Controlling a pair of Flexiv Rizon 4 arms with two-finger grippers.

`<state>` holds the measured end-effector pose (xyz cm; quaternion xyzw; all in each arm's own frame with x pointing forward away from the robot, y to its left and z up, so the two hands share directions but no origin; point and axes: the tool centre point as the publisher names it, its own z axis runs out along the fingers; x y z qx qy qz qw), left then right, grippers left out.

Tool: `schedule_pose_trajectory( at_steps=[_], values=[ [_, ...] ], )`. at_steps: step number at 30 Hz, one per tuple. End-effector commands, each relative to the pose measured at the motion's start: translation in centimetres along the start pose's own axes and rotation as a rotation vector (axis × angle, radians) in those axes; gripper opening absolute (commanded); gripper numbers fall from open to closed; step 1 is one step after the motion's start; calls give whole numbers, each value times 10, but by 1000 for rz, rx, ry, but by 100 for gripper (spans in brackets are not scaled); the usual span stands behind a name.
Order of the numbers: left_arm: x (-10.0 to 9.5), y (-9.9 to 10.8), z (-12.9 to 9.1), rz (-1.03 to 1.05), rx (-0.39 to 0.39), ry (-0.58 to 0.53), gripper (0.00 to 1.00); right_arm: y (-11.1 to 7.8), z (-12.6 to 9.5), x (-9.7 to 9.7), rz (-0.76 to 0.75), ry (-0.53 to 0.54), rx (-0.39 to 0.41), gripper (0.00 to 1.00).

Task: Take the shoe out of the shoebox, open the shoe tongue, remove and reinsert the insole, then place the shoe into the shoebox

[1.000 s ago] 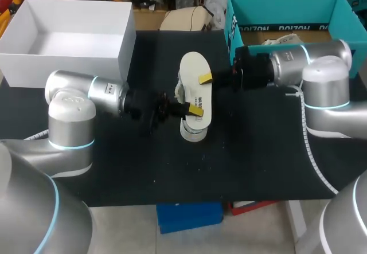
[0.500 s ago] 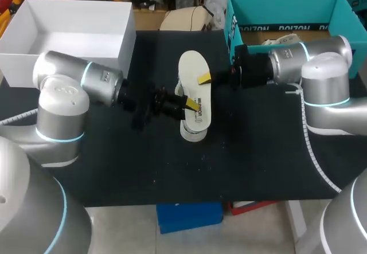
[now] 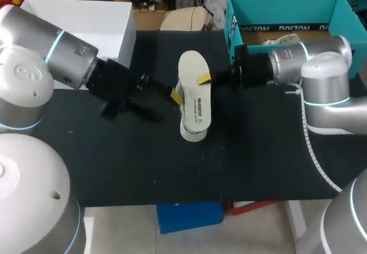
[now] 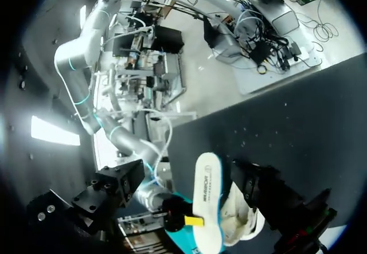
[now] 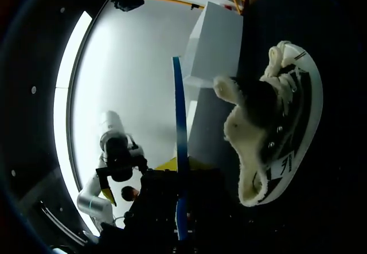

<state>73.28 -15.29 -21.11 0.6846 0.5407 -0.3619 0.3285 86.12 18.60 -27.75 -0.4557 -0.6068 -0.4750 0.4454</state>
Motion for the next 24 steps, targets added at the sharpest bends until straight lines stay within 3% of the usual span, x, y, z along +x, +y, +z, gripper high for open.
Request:
schedule_pose_trajectory(
  at_steps=[1,4,9,18,24],
  values=[
    [-13,9,5,-183,34,1055,100,0,1,0,0,-1,-1,0],
    [-19,14,12,-167,-8,1130,100,0,1,0,0,-1,-1,0],
    [-19,14,12,-182,-9,1245,100,0,1,0,0,-1,-1,0],
    [-19,14,12,-182,-9,1245,100,0,1,0,0,-1,-1,0],
    [-31,22,24,-103,-50,1231,100,0,1,0,0,-1,-1,0]
  ],
)
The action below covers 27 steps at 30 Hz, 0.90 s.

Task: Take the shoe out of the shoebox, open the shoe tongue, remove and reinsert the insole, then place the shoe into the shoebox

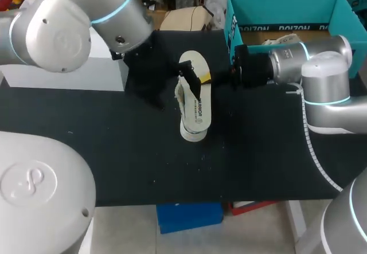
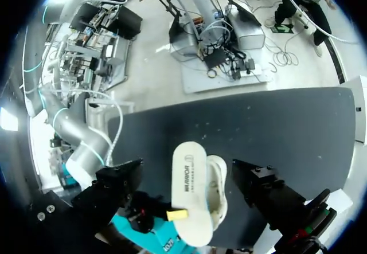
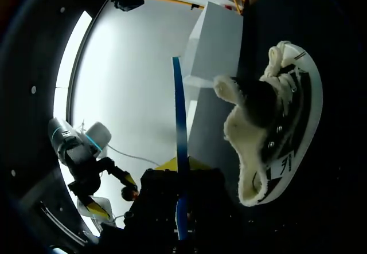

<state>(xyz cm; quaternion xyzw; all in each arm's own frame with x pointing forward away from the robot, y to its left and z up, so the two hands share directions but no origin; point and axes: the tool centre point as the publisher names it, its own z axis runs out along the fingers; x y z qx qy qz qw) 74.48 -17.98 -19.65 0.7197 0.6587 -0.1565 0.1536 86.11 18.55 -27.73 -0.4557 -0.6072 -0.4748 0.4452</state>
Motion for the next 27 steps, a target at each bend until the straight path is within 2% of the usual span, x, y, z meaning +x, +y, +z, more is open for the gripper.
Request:
schedule_pose_trajectory(
  at_steps=[1,9,15,27],
  values=[
    [-14,4,5,22,-54,647,100,0,1,0,0,0,-2,0],
    [-24,9,6,72,-124,601,100,0,1,0,0,0,-2,0],
    [-27,14,10,70,-113,591,100,0,1,0,0,0,-2,0],
    [-30,25,15,65,-147,527,100,0,1,0,0,0,-2,0]
  ],
)
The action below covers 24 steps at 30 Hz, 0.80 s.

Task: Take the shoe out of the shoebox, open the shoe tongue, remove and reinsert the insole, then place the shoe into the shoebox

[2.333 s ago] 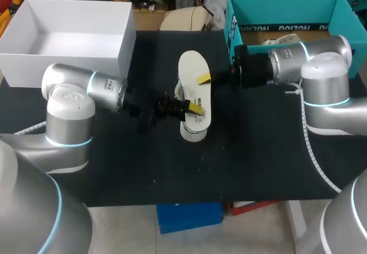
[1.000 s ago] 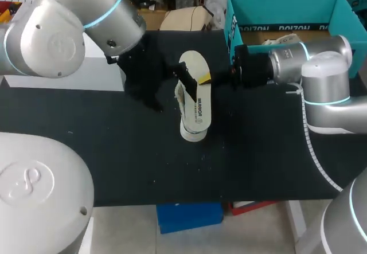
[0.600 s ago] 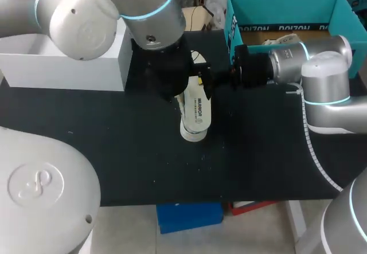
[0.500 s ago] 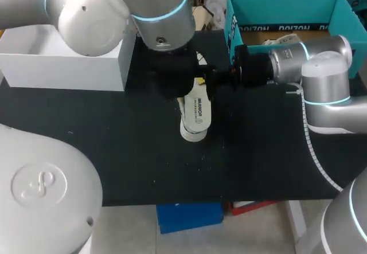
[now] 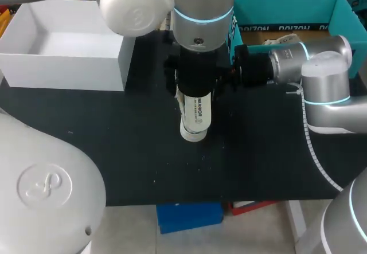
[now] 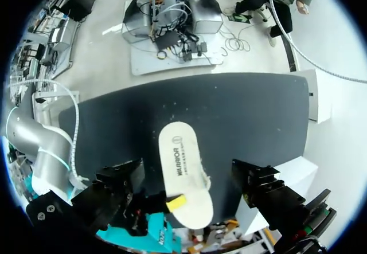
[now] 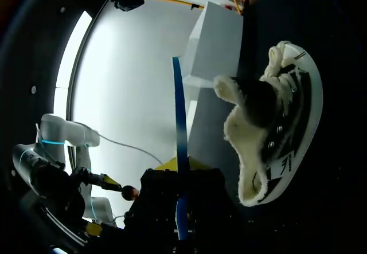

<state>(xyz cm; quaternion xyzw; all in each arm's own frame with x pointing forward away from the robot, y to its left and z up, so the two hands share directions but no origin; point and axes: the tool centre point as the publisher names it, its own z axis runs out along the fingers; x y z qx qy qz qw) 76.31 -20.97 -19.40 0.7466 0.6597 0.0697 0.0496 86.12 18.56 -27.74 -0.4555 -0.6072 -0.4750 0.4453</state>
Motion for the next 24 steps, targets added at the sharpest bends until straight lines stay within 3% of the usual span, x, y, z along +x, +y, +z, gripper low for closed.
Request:
schedule_pose_trajectory(
  at_steps=[1,14,24],
  values=[
    [-6,5,3,-7,-7,46,100,0,1,0,1,-1,-2,0],
    [-8,21,13,-67,-38,-18,100,0,1,0,1,-1,-2,0],
    [-4,54,18,-56,-12,-30,100,0,1,0,1,-1,-2,0]
  ],
)
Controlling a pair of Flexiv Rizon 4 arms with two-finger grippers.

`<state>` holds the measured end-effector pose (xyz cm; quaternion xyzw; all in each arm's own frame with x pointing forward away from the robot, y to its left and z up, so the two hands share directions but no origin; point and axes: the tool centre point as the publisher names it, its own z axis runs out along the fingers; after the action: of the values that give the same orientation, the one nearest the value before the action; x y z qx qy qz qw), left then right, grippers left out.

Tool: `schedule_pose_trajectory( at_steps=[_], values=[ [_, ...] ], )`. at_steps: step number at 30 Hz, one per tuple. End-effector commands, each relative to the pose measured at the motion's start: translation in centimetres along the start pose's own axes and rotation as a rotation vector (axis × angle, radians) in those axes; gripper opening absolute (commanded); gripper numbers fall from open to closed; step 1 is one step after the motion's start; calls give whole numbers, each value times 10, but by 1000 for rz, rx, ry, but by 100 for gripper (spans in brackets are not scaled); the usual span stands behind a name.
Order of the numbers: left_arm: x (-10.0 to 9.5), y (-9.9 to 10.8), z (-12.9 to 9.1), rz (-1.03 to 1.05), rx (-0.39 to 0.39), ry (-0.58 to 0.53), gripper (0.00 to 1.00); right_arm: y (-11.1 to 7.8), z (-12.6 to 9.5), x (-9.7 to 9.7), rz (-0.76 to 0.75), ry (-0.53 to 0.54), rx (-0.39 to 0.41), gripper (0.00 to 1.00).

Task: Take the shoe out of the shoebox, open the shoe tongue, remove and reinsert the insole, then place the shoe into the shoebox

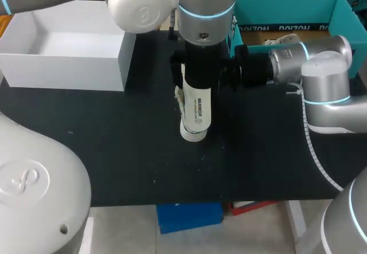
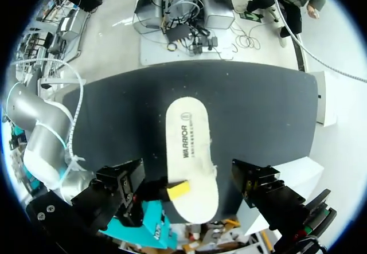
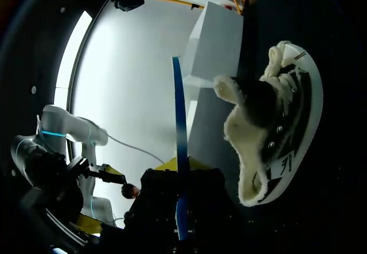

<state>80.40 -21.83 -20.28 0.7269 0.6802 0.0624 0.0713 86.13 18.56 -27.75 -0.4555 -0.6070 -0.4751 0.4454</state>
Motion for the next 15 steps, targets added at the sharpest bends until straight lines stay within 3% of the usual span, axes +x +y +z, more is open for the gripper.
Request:
schedule_pose_trajectory(
  at_steps=[1,15],
  values=[
    [0,18,3,1,7,9,100,0,1,0,0,-1,-2,0],
    [9,72,8,-26,-9,-14,100,0,1,0,0,-1,-2,0]
  ],
)
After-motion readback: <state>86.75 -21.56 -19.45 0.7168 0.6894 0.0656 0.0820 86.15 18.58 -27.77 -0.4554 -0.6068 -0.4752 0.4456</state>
